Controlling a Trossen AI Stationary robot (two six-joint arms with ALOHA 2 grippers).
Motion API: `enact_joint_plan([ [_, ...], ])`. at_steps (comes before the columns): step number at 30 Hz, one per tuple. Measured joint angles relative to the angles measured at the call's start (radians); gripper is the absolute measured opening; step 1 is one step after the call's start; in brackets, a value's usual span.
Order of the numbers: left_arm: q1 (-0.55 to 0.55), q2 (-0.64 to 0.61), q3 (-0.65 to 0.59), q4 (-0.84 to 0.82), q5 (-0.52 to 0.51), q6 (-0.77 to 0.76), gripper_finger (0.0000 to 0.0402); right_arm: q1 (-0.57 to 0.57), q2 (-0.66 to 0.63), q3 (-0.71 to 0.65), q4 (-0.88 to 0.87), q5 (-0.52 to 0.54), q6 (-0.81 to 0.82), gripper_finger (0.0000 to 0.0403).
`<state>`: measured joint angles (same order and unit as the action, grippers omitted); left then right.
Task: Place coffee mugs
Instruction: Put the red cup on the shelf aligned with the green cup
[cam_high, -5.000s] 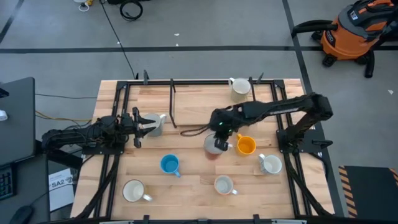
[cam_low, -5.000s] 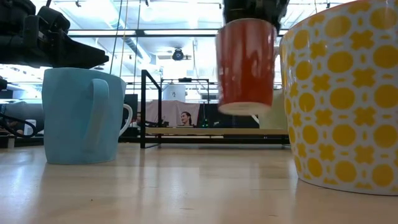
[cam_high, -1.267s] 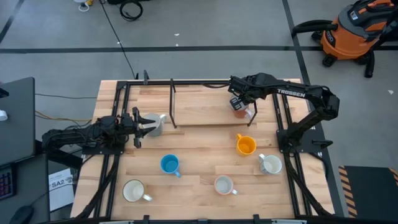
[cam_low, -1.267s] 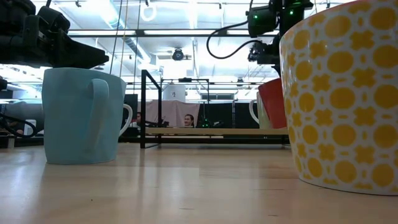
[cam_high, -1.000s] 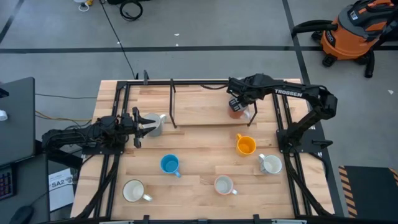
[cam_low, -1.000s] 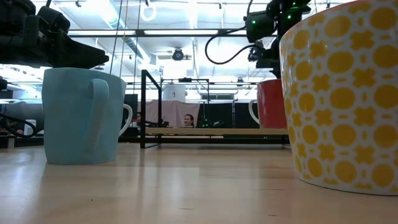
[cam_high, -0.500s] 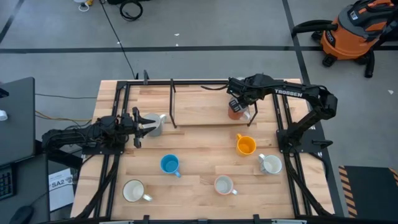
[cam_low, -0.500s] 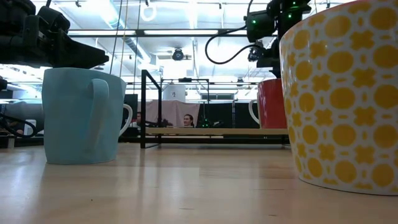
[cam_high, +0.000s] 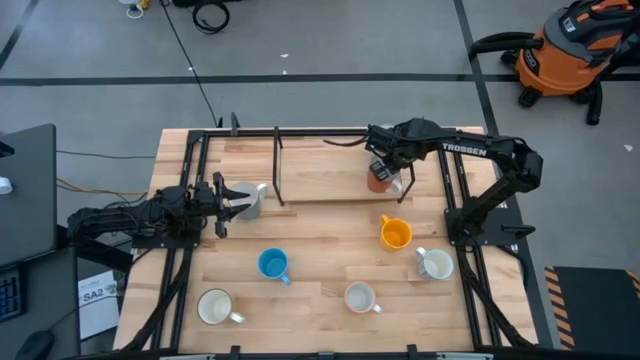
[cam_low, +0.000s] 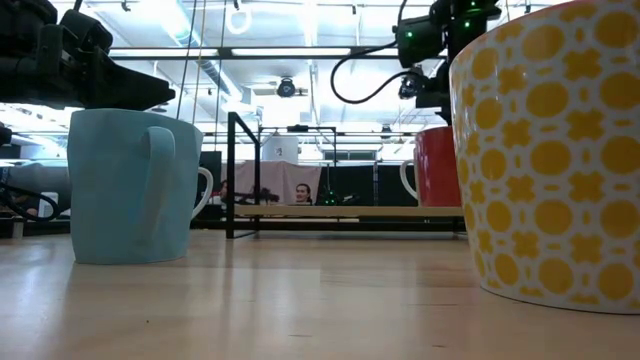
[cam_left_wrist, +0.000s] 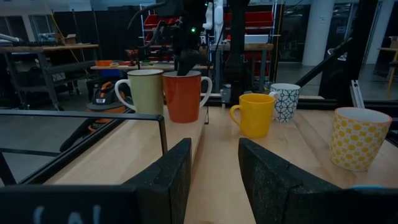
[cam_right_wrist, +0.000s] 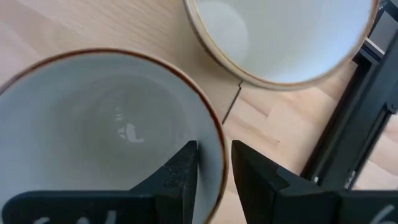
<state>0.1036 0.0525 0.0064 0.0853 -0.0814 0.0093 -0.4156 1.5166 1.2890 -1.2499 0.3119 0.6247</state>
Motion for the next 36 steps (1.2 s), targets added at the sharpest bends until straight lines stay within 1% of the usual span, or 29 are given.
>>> enact_joint_plan([
  [6, 0.0, 0.0, 0.0, 0.0, 0.0, 0.001, 0.0139, 0.0, -0.002, 0.092, -0.098, 0.001, -0.018, 0.0106],
  [12, 0.0, 0.0, 0.0, 0.0, 0.0, 0.002, 0.0139, 0.0, -0.002, 0.193, -0.141, 0.0, -0.045, 0.0106],
  [14, 0.0, 0.0, 0.0, 0.0, 0.0, 0.002, 0.0139, 0.004, -0.002, 0.217, -0.13, -0.019, -0.045, 0.0106],
  [16, 0.0, 0.0, 0.0, 0.0, 0.0, 0.002, 0.0139, 0.012, -0.002, 0.229, -0.104, -0.063, -0.045, 0.0106],
  [18, 0.0, 0.0, 0.0, 0.0, 0.0, 0.002, 0.0139, 0.027, -0.002, 0.228, -0.066, -0.117, -0.045, 0.0106],
  [21, 0.0, 0.0, 0.0, 0.0, 0.0, 0.001, 0.0139, 0.059, -0.002, 0.197, 0.006, -0.156, -0.051, 0.0106],
  [27, 0.0, 0.0, 0.0, 0.0, 0.0, 0.002, 0.0139, 0.099, 0.002, 0.144, 0.02, -0.127, -0.05, 0.0105],
  [33, 0.0, 0.0, 0.0, 0.0, 0.0, 0.001, 0.0139, 0.095, 0.002, 0.094, 0.019, -0.11, -0.041, 0.0105],
  [36, 0.0, 0.0, 0.0, 0.0, 0.0, 0.001, 0.0139, 0.087, 0.002, 0.073, 0.015, -0.08, -0.03, 0.0104],
])
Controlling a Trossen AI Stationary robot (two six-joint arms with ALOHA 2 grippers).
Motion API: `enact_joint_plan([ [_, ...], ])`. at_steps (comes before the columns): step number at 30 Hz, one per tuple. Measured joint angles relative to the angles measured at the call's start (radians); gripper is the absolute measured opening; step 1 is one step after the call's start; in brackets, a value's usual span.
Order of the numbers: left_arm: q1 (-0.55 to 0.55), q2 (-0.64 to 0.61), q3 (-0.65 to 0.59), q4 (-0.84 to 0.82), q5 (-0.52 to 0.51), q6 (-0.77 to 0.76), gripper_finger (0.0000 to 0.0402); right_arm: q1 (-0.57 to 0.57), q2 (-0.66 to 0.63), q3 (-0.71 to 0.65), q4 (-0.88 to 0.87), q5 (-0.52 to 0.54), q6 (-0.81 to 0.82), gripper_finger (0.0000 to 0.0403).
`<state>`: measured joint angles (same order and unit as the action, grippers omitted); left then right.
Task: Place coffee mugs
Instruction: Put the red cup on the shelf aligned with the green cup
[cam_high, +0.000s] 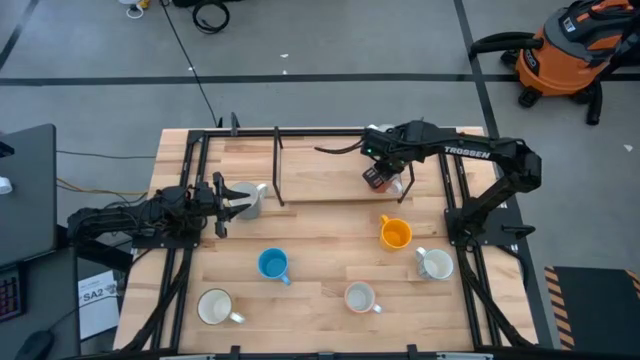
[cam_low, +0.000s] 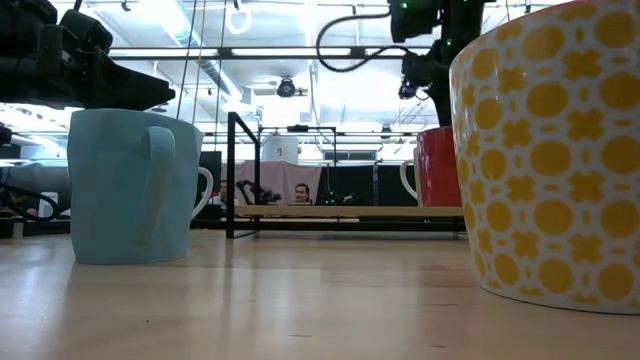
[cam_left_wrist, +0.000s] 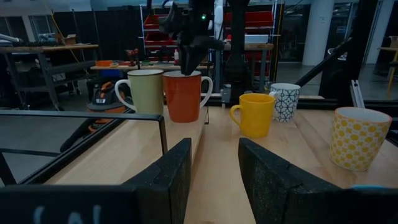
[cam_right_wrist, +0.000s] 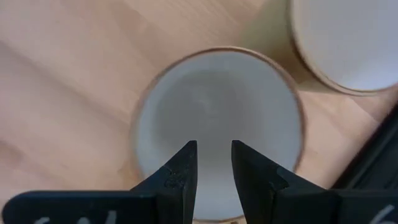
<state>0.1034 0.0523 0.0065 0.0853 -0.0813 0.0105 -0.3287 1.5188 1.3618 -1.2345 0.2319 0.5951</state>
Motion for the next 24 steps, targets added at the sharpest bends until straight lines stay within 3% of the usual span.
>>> enact_joint_plan([
  [13, 0.0, 0.0, 0.0, 0.0, 0.0, 0.0, 0.0139, -0.042, 0.0, -0.025, -0.077, 0.055, 0.064, 0.0103],
  [24, 0.0, 0.0, 0.0, 0.005, 0.0, 0.0, 0.0139, -0.035, 0.0, -0.007, -0.074, 0.036, 0.046, 0.0103],
])
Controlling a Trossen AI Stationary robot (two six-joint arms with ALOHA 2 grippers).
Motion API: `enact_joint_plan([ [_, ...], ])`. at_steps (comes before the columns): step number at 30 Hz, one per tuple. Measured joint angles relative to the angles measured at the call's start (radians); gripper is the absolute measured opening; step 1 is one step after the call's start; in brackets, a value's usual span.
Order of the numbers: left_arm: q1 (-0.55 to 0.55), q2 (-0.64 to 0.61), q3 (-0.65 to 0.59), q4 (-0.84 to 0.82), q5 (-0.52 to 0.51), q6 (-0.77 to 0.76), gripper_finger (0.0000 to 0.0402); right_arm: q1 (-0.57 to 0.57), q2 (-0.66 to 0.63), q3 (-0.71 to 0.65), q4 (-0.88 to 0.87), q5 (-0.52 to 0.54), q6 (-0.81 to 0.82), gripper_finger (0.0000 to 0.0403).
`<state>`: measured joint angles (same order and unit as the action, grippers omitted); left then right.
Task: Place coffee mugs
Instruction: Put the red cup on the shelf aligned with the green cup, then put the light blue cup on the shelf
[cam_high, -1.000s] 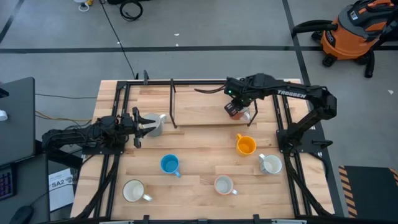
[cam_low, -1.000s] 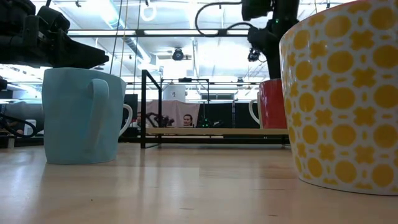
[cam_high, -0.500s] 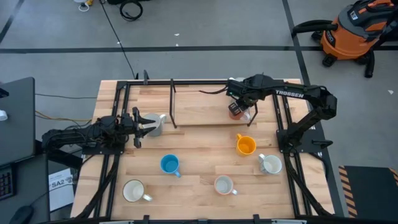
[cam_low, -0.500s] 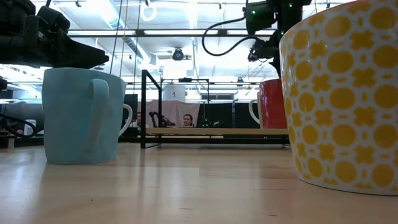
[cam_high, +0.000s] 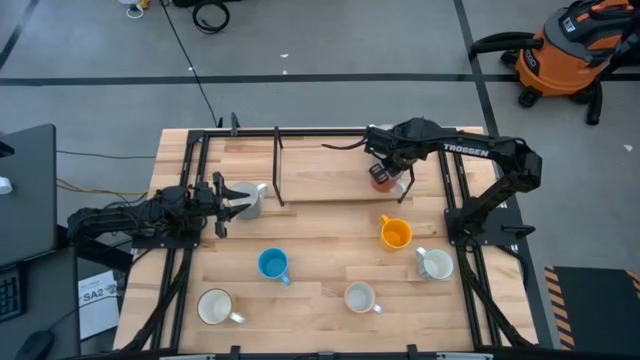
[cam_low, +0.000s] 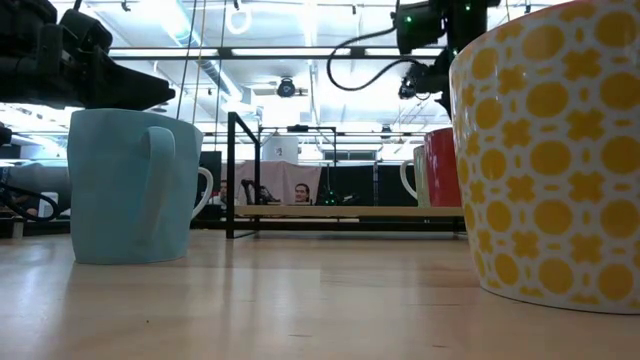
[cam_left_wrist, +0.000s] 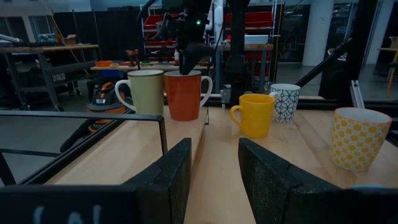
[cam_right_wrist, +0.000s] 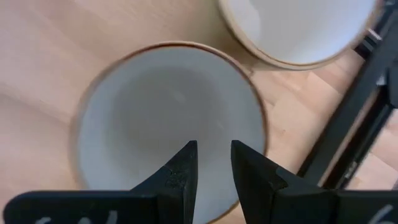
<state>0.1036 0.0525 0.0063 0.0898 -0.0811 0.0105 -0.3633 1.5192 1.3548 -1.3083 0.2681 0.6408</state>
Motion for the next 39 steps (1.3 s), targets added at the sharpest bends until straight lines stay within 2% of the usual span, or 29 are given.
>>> enact_joint_plan([
  [7, 0.0, 0.0, 0.0, 0.105, 0.0, 0.001, 0.0139, 0.028, 0.0, 0.101, 0.006, -0.007, -0.056, 0.0103],
  [11, 0.0, 0.0, 0.0, 0.24, -0.019, -0.001, 0.0139, 0.046, 0.0, 0.158, 0.02, -0.008, -0.109, 0.0103],
  [15, 0.0, -0.001, 0.006, 0.385, -0.109, -0.074, 0.0139, 0.065, -0.001, 0.184, 0.072, -0.042, -0.189, 0.0103],
  [19, 0.0, 0.012, 0.074, 0.345, -0.218, -0.13, 0.0139, 0.081, 0.0, 0.184, 0.159, -0.117, -0.268, 0.0103],
  [22, 0.0, 0.054, 0.149, 0.263, -0.232, -0.13, 0.0139, 0.094, 0.0, 0.184, 0.238, -0.156, -0.322, 0.0103],
  [27, 0.0, 0.2, 0.334, 0.047, -0.233, -0.131, 0.0139, 0.111, 0.0, 0.184, 0.363, -0.17, -0.389, 0.0103],
  [33, 0.013, 0.397, 0.579, -0.335, -0.233, -0.129, 0.0139, 0.119, 0.0, 0.184, 0.455, -0.171, -0.441, 0.0103],
  [39, 0.085, 0.56, 0.771, -0.701, -0.233, -0.131, 0.0139, 0.119, 0.0, 0.183, 0.465, -0.183, -0.443, 0.0103],
])
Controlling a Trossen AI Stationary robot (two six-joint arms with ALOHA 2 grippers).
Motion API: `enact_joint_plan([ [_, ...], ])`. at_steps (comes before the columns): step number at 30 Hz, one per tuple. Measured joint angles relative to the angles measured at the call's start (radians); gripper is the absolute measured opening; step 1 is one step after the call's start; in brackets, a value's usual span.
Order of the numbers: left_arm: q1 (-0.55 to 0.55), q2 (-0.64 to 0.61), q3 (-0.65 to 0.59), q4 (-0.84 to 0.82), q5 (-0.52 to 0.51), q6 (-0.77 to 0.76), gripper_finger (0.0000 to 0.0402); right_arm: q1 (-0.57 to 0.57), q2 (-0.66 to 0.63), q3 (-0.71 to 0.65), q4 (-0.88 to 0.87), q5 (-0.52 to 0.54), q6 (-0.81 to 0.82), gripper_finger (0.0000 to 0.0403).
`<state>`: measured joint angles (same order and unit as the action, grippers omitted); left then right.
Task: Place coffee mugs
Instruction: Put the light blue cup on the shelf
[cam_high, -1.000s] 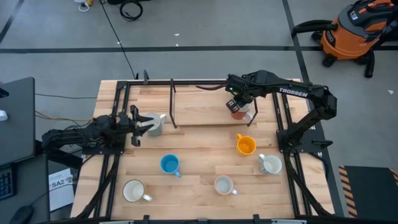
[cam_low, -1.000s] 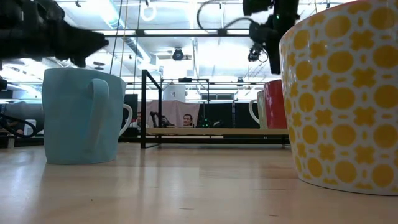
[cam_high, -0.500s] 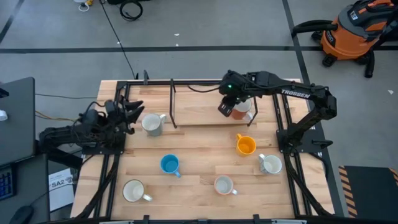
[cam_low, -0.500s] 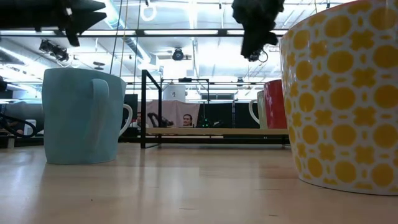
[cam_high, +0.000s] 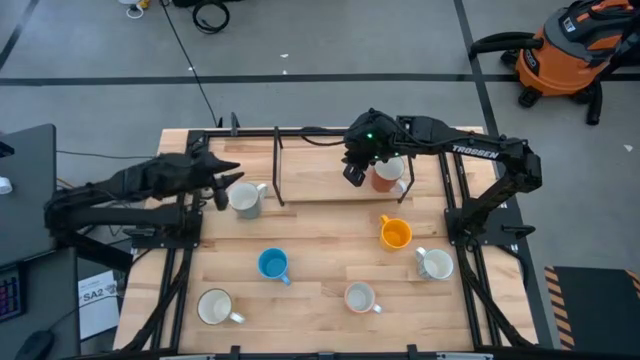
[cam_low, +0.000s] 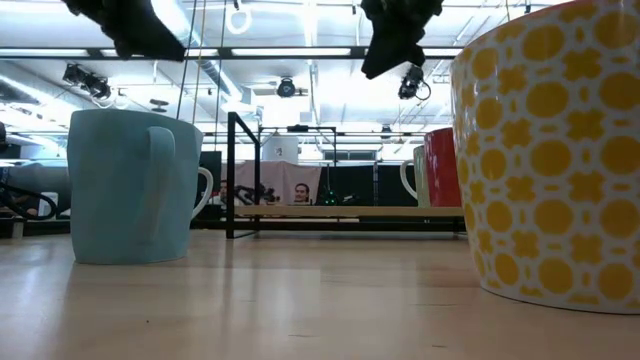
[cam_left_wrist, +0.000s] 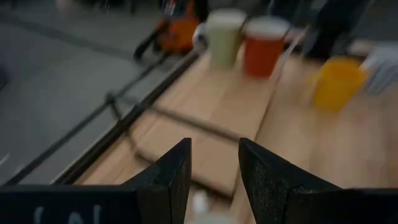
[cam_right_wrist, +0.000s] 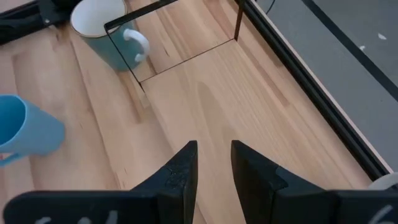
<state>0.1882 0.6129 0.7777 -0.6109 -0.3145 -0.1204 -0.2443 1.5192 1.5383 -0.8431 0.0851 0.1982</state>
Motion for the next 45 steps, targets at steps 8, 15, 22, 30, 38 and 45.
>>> enact_joint_plan([
  [8, 0.127, 0.143, 0.09, -0.24, 0.006, -0.087, 0.0139, 0.0, 0.0, 0.0, 0.0, -0.002, 0.0, 0.0103],
  [15, 0.232, 0.244, 0.09, -0.354, 0.144, -0.16, 0.0139, 0.0, 0.0, 0.0, -0.003, -0.043, -0.056, 0.0103],
  [22, 0.308, 0.328, 0.09, -0.353, 0.171, -0.218, 0.0139, 0.0, 0.0, 0.0, -0.004, -0.06, -0.071, 0.0103],
  [30, 0.354, 0.406, 0.09, -0.352, 0.304, -0.235, 0.0139, 0.0, 0.0, 0.0, -0.004, -0.061, -0.071, 0.0103],
  [38, 0.361, 0.461, 0.09, -0.353, 0.302, -0.235, 0.0139, 0.0, 0.0, 0.0, -0.004, -0.061, -0.101, 0.0103],
  [45, 0.361, 0.514, 0.09, -0.361, 0.301, -0.233, 0.0139, 0.0, 0.0, -0.001, -0.004, -0.061, -0.101, 0.0103],
])
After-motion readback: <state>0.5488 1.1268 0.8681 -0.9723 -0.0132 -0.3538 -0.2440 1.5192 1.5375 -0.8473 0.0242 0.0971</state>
